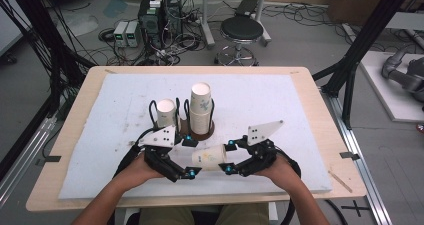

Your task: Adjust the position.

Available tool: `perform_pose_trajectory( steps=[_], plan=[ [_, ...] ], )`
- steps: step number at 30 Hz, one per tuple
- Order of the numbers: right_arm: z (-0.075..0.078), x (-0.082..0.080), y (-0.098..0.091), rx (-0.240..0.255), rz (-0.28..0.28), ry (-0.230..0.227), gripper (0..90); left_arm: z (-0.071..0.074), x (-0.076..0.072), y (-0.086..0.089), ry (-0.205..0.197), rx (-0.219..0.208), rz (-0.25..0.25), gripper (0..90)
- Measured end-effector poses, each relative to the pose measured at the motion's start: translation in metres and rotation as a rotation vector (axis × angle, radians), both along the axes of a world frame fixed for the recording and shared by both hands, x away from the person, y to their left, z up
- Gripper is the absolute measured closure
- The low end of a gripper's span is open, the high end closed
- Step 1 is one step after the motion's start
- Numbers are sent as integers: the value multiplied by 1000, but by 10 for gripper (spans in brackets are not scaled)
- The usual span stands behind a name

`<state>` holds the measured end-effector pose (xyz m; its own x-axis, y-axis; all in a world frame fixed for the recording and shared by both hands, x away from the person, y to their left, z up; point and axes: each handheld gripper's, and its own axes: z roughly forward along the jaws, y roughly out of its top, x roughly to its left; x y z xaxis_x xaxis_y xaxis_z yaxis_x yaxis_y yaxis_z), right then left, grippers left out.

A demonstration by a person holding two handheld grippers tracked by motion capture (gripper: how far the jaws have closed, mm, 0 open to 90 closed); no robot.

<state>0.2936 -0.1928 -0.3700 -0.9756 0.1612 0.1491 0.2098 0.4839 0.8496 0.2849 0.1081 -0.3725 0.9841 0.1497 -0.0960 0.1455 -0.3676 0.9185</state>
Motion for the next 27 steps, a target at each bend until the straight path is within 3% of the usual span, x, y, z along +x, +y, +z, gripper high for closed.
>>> perform_pose_trajectory(
  steps=[9, 18, 27],
  plan=[
    [24, 6, 18, -180, 50, -58, 380, 3, 0, -4, -13, 67, -6, 178],
    [39, 7, 36, -319, 88, -98, 379, 5, 2, -9, -10, 146, -5, 194],
    [53, 5, 54, -458, 122, -142, 377, 2, 3, -17, -6, 183, -11, 219]
  ],
)
